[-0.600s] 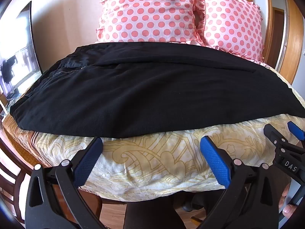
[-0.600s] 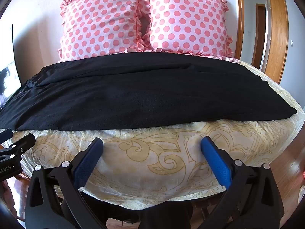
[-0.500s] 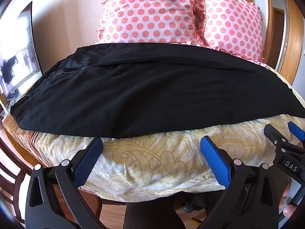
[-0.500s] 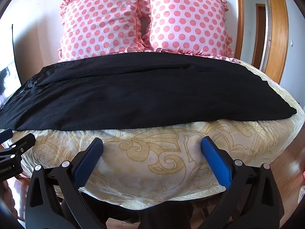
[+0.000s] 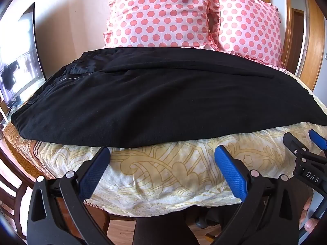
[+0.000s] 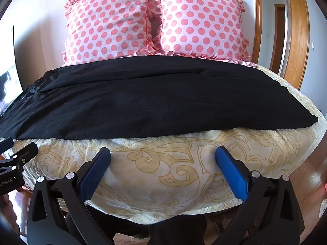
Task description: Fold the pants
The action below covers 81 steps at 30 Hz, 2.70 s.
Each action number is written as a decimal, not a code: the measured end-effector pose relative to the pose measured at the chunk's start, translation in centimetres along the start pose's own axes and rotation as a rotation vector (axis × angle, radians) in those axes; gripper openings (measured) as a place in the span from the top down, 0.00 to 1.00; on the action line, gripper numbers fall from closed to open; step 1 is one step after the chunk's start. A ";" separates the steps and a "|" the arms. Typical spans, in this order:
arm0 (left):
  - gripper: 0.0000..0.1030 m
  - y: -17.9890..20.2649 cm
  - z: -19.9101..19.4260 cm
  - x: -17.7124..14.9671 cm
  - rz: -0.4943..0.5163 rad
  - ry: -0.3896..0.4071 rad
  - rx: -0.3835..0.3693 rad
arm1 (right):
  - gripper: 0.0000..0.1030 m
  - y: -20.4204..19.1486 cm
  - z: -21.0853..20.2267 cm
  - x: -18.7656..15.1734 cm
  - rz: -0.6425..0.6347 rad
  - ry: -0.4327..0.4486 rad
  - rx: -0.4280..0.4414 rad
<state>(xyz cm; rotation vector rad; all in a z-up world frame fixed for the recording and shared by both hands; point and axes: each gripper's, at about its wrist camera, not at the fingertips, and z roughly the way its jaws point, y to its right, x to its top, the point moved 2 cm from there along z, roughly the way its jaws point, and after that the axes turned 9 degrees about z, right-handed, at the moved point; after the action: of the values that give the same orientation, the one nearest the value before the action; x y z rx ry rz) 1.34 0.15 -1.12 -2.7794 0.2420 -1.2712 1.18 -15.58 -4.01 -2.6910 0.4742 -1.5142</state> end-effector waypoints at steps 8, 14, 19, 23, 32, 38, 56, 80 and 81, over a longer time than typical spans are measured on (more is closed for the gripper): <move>0.02 0.1 0.0 0.1 0.000 0.002 0.001 | 0.01 0.0 0.0 0.0 0.000 0.000 0.000; 0.02 0.1 0.0 0.1 0.000 0.004 0.002 | 0.01 0.0 0.0 0.0 -0.001 0.004 0.000; 0.02 0.1 0.0 0.1 0.001 0.005 0.002 | 0.01 0.0 0.0 0.0 -0.001 0.004 0.000; 0.02 0.1 0.0 0.0 0.001 0.006 0.002 | 0.01 0.0 -0.1 0.0 0.000 0.005 0.000; 0.02 0.1 0.0 0.0 0.001 0.008 0.003 | 0.01 0.0 -0.1 0.0 -0.001 0.005 0.000; 0.02 0.1 0.0 0.0 0.001 0.009 0.003 | 0.01 0.0 -0.1 0.0 0.000 0.006 0.000; 0.02 0.1 0.0 0.0 0.001 0.011 0.003 | 0.01 0.0 -0.1 0.0 -0.001 0.006 0.001; 0.02 0.2 -0.2 1.1 0.004 -0.015 -0.003 | 0.01 0.3 -0.3 0.3 0.004 0.007 0.002; 0.02 0.2 -0.2 1.1 0.005 -0.016 -0.005 | 0.01 0.4 -0.3 0.6 0.002 0.006 0.003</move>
<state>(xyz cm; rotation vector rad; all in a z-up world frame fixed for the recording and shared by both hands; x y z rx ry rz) 1.88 -0.23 -0.19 -2.7902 0.2512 -1.2487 1.10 -16.06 -3.38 -2.6833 0.4746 -1.5214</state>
